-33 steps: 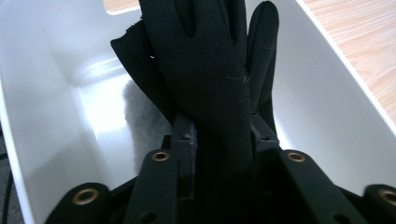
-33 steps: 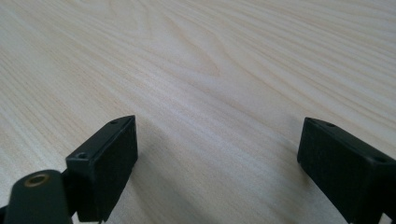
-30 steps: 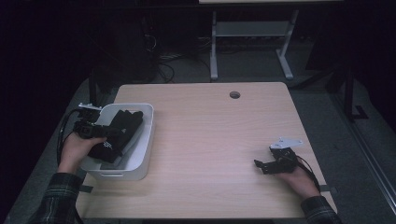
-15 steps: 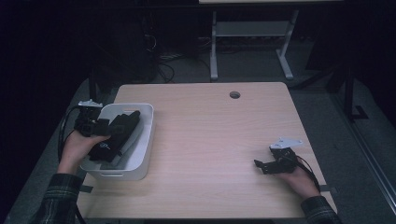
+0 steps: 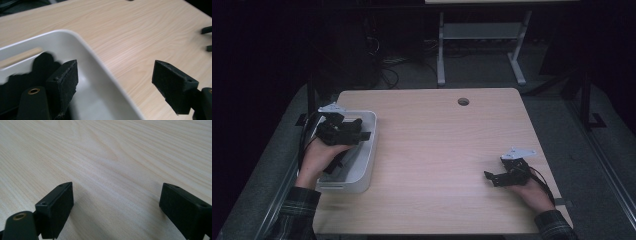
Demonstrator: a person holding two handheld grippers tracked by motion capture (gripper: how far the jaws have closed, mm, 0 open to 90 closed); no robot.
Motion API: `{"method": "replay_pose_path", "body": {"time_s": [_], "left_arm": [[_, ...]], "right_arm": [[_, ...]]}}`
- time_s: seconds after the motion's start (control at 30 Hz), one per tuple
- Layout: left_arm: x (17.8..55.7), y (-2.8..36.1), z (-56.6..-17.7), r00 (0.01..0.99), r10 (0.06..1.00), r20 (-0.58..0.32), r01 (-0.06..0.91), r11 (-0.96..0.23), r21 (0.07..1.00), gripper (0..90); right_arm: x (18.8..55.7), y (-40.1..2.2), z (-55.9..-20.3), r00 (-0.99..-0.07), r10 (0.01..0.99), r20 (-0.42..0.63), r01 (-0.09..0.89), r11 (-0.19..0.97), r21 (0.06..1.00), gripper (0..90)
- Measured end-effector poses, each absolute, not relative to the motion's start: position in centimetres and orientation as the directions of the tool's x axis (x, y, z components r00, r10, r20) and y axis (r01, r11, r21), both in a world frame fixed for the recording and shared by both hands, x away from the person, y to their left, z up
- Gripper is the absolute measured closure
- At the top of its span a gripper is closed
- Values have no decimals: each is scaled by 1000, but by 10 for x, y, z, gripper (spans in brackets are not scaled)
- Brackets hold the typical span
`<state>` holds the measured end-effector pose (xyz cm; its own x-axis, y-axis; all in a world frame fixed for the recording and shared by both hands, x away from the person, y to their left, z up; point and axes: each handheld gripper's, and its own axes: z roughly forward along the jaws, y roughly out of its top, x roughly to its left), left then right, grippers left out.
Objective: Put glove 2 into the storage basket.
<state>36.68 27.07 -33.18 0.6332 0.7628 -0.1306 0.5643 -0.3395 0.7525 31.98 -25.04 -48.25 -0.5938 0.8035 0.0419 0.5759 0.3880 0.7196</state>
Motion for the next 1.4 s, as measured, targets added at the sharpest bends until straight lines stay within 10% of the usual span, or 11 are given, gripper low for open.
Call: {"method": "replay_pose_path", "body": {"time_s": [1.4], "left_arm": [[318,125,-436,849,522,-84,416,-561,716,163]], "right_arm": [[320,-250,-483,-598,800,42,573,391,720,120]]}}
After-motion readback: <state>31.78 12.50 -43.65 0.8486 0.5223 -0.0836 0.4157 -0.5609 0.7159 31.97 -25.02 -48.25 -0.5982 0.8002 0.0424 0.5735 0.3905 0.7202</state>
